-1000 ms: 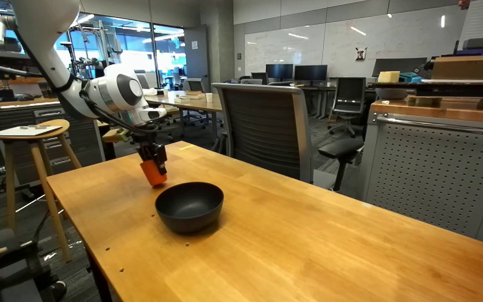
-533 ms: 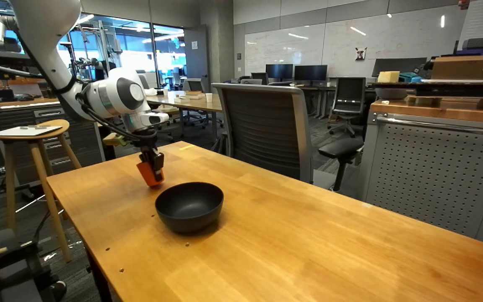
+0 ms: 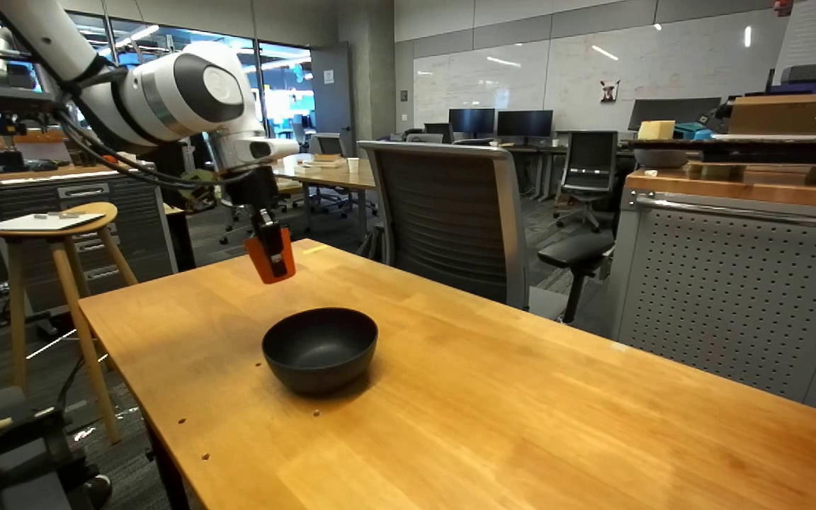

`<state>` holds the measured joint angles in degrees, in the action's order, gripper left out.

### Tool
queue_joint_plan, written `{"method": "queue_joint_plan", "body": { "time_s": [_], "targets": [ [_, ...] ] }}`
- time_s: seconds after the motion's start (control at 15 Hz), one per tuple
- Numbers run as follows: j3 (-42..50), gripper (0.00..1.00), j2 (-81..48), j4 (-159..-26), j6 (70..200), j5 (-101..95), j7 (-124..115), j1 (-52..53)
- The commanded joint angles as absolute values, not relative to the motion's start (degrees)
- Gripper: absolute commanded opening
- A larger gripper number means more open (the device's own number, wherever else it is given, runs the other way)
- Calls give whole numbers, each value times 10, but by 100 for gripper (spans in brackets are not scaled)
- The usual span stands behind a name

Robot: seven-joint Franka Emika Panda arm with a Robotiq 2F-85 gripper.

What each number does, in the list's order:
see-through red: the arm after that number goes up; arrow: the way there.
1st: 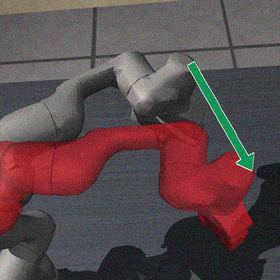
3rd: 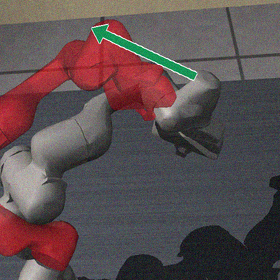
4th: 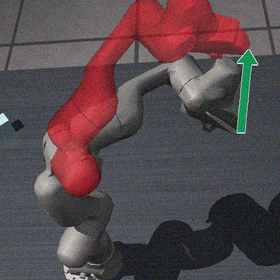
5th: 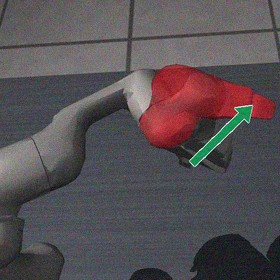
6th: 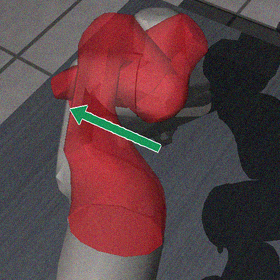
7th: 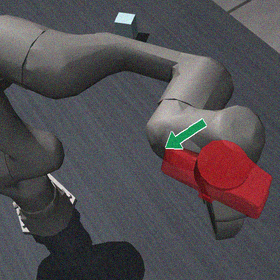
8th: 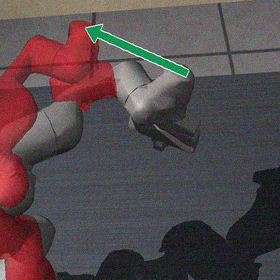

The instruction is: Pick up the orange cup and place it in the black bowl.

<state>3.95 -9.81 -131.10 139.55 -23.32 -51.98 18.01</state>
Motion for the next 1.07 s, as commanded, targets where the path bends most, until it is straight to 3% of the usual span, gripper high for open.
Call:
{"method": "queue_joint_plan", "body": {
  "time_s": [0.0, 0.33, 0.8, 0.87, 1.0],
  "targets": [
    [42, 1, 5, -1400, 1392, -283, -612, 129],
    [29, 1, -60, -1390, 1383, -424, -803, 67],
    [37, 1, -193, -1364, 1506, -285, -730, 36],
    [38, 20, -202, -1361, 1519, -262, -715, 37],
    [41, 37, -200, -1361, 1526, -230, -688, 46]
  ]
}}
